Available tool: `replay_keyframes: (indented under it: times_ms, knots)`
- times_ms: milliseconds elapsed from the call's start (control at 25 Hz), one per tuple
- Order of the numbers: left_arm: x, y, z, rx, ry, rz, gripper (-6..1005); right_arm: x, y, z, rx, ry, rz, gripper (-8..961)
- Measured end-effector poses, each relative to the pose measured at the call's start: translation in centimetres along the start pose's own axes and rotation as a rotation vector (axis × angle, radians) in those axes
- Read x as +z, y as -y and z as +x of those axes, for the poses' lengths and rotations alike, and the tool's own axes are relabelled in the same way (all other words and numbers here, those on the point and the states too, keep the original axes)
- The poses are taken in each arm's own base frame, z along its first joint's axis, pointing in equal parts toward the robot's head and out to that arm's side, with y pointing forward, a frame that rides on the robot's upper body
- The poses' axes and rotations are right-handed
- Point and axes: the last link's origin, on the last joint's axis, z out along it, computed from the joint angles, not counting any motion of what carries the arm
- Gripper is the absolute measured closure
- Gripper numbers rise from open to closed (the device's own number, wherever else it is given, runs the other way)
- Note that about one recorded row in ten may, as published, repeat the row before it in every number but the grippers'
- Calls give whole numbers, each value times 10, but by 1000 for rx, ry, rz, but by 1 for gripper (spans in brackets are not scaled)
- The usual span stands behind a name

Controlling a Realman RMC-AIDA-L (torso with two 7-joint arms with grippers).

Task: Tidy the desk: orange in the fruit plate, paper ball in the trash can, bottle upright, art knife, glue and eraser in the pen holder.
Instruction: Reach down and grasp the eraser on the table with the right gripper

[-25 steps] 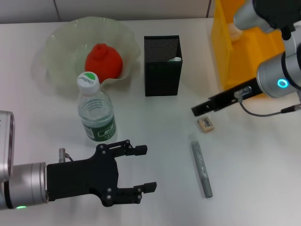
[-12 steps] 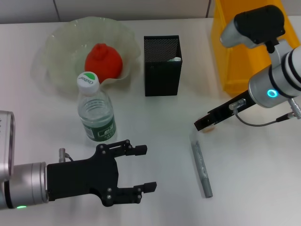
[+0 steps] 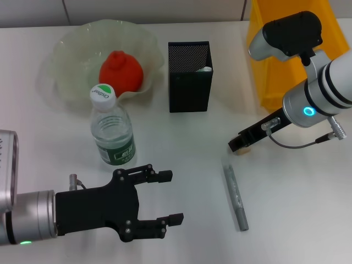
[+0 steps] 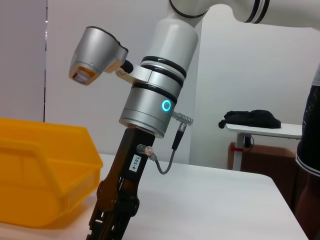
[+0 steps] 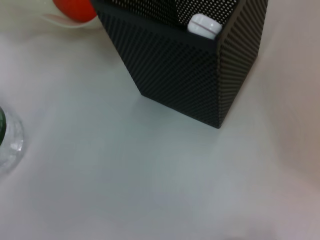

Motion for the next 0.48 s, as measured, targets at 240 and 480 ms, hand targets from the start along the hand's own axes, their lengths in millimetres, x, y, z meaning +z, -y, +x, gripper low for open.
replay_keyframes:
  times_ms: [240, 480]
  knots:
    - [0, 0, 0, -2, 1, 2, 214, 3, 1, 1, 7, -10, 1, 399]
    - [0, 0, -1, -2, 2, 2, 214, 6, 3, 0, 9, -18, 5, 654]
